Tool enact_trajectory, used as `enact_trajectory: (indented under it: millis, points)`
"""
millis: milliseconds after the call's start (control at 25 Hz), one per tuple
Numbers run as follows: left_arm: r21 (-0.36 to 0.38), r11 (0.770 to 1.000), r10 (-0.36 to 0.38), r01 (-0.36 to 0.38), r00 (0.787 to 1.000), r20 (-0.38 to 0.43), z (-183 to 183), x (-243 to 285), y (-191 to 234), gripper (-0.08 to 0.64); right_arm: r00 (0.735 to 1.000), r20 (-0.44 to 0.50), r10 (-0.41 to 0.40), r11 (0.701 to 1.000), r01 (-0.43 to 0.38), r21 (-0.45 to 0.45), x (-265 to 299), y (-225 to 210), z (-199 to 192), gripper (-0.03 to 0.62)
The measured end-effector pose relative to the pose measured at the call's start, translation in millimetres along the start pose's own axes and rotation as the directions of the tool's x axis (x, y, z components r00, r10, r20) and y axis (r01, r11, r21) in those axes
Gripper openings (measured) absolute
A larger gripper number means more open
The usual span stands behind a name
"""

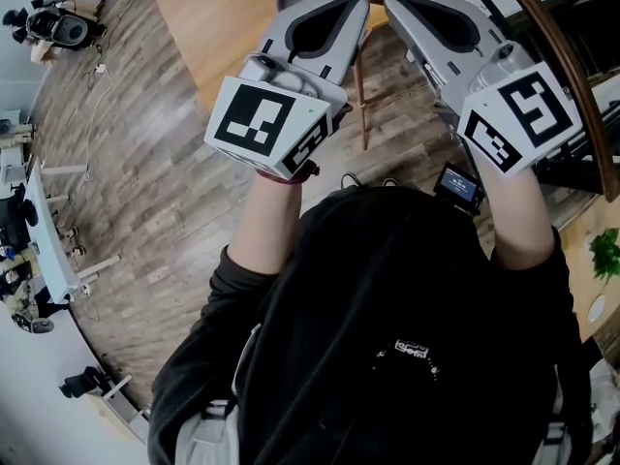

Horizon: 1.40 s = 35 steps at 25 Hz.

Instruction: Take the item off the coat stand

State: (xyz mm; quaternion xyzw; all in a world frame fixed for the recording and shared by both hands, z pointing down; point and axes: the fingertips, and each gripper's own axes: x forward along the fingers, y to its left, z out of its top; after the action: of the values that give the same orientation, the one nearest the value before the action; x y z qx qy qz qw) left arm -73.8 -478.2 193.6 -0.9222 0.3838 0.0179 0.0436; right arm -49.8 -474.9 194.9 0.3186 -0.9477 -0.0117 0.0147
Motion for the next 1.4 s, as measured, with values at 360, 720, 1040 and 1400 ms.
enact_trajectory:
  millis: [360, 720, 1040, 1400]
  points:
    - [0.001, 1.000, -0.004, 0.004, 1.000, 0.002, 2.2, -12.5, 16.2, 0.000, 0.999, 0.001, -0.049, 0.999, 0.049, 0.017, 12.7, 4.2, 5.6, 0.015]
    - [0.007, 0.999, -0.034, 0.034, 0.999, 0.013, 1.4, -18.4, 25.1, 0.000, 0.991, 0.020, -0.130, 0.990, 0.129, 0.051, 16.5, 1.4, 9.6, 0.015]
    - [-0.001, 0.996, -0.084, 0.084, 0.996, 0.034, -2.6, -22.6, 28.9, 0.000, 0.977, 0.014, -0.214, 0.976, 0.213, 0.055, 20.8, -3.2, 3.5, 0.034]
    - [-0.018, 0.994, -0.103, 0.104, 0.993, 0.056, -1.9, -38.3, 34.8, -0.001, 0.946, -0.005, -0.323, 0.943, 0.322, 0.088, 24.0, -1.4, 0.0, 0.149]
